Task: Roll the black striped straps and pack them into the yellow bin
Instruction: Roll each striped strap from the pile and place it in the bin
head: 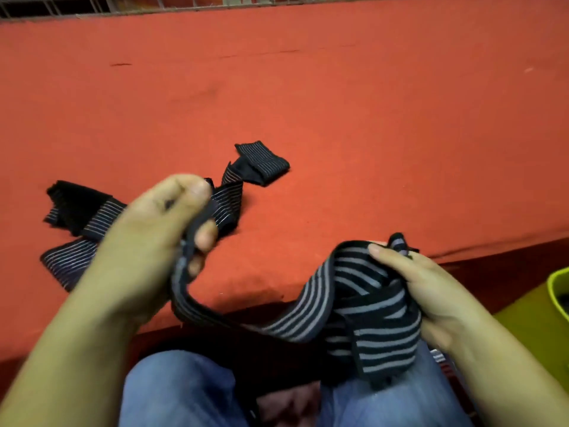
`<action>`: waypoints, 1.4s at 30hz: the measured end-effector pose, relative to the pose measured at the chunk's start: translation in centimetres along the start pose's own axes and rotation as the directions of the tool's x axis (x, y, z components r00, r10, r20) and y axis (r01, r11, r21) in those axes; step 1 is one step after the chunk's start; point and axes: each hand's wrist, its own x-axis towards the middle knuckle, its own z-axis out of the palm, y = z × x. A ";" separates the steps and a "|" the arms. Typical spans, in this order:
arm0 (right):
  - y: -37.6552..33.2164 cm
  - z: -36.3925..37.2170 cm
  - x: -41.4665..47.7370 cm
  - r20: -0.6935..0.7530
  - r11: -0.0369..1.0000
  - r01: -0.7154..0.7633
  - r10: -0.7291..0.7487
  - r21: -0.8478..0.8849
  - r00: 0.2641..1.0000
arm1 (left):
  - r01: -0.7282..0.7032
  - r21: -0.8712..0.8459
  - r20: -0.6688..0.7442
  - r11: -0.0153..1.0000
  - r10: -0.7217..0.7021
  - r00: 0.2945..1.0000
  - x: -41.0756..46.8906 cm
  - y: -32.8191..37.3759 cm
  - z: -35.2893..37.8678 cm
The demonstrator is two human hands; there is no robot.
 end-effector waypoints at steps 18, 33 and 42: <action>-0.3 4.6 -3.1 0.162 0.980 0.112 -0.086 -0.161 0.983 | 0.146 0.415 0.306 0.898 -0.289 0.907 -2.5 -7.0 2.5; -2.0 6.4 -2.3 0.070 0.981 -0.016 0.002 0.194 0.998 | 0.143 0.110 0.315 0.984 -0.171 0.934 -3.8 -7.5 3.3; -1.4 6.1 0.0 -0.240 0.937 0.064 0.022 0.344 0.970 | 0.042 -0.008 0.381 0.999 -0.035 0.924 -4.5 -6.2 3.3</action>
